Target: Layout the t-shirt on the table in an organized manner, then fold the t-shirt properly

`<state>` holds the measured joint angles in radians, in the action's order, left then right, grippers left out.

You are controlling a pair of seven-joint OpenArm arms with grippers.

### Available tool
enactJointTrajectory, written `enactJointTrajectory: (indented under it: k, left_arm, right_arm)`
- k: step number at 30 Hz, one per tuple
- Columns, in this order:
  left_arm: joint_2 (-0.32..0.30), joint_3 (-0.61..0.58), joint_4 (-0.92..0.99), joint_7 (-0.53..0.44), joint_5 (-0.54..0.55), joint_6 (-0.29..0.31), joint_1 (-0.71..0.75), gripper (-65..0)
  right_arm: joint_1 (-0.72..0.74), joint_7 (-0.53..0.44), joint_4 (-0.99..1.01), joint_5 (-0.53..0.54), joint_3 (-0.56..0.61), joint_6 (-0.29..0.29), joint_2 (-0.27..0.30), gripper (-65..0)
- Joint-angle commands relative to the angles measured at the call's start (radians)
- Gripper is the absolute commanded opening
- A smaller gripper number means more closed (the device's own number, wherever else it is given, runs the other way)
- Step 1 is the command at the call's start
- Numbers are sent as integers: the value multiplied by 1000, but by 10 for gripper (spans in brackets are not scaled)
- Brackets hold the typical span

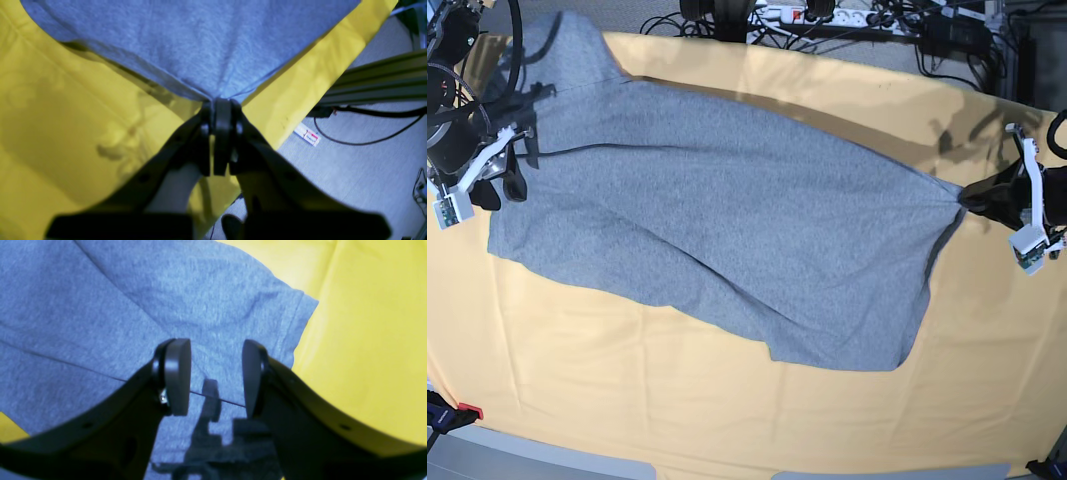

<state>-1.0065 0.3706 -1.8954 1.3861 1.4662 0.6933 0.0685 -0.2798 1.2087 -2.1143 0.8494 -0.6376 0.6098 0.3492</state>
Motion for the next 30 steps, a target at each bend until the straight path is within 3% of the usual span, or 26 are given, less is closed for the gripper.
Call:
enactJointTrajectory:
  k: [1,5,6,10,15,19,30]
  left_arm:
    - [-3,10,-7,-76,11,5,-17,-650]
    - [104,4,-3,-258,-166,5,-20,-650]
    - [136,2,2,-279,-200,5,-23,-623]
    - [266,-3,43,-287,-256,5,-60,-598]
    - [372,-48,159,-291,-283,5,-137,-598]
    - [428,-118,274,-304,-336,5,-243,-650]
    - [525,-309,508,-370,-510,5,-566,-650]
  right_arm:
    - [8,-18,-18,15,-6,0,17,-376]
    - [8,-18,-18,15,-6,0,17,-376]
    - [8,-18,-18,15,-6,0,17,-376]
    - [8,-18,-18,15,-6,0,16,-376]
    - [8,-10,-18,15,-6,0,16,-376]
    - [8,-10,-18,15,-6,0,16,-376]
    - [8,-6,-18,15,-6,0,16,-376]
